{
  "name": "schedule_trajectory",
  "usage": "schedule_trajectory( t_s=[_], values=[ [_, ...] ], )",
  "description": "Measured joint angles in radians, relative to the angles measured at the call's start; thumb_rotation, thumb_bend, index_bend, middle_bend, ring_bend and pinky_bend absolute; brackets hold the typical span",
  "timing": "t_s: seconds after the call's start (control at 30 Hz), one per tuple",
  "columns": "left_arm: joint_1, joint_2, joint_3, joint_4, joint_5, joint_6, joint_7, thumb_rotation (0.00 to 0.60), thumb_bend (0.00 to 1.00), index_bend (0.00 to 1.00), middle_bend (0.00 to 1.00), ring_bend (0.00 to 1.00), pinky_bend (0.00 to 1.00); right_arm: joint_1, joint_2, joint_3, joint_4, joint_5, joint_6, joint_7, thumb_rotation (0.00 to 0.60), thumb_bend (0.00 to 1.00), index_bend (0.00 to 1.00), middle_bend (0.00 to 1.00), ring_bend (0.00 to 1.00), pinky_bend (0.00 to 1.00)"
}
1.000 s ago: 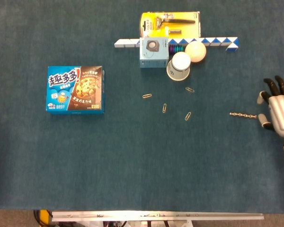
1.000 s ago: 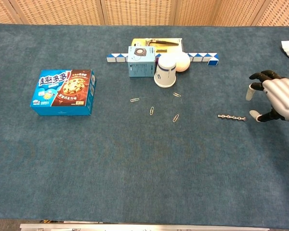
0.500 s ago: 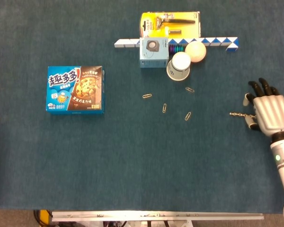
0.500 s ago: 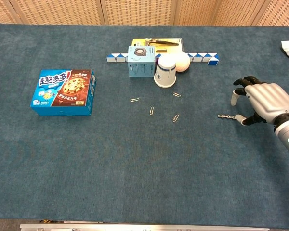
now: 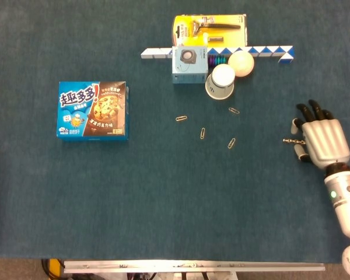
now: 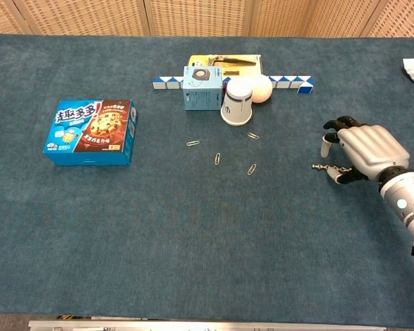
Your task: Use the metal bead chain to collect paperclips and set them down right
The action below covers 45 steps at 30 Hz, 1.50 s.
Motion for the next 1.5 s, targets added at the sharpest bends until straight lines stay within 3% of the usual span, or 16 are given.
schedule_trajectory(
  t_s=[1.5],
  values=[
    [0.004, 0.007, -0.006, -0.006, -0.004, -0.001, -0.006, 0.6, 0.25, 0.43, 0.29, 0.17, 0.3, 0.046, -0.044, -0.008, 0.033, 0.06, -0.024, -0.033, 0.6, 0.3, 0.49, 0.15, 0.06, 0.22]
  ],
)
